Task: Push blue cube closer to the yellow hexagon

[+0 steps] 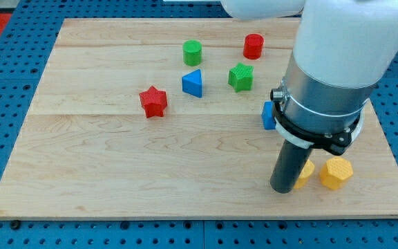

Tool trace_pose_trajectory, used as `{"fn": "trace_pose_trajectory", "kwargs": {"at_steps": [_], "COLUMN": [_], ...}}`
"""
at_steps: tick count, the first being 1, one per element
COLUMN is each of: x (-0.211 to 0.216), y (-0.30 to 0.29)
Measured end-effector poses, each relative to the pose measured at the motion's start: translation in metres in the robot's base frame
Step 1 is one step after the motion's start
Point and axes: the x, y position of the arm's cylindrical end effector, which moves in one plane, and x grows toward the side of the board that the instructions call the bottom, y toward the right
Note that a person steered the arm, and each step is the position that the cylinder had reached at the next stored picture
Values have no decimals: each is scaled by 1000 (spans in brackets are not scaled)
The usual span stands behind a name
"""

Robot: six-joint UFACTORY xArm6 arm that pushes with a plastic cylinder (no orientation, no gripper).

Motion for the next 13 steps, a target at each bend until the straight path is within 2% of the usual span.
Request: {"fn": "trace_pose_trajectory", "kwargs": {"at_steps": [4, 5, 6, 8, 10, 12, 13], "x": [0, -1, -23, -91, -129, -135, -135], "y": [18, -10, -46, -60, -25, 22, 25]}}
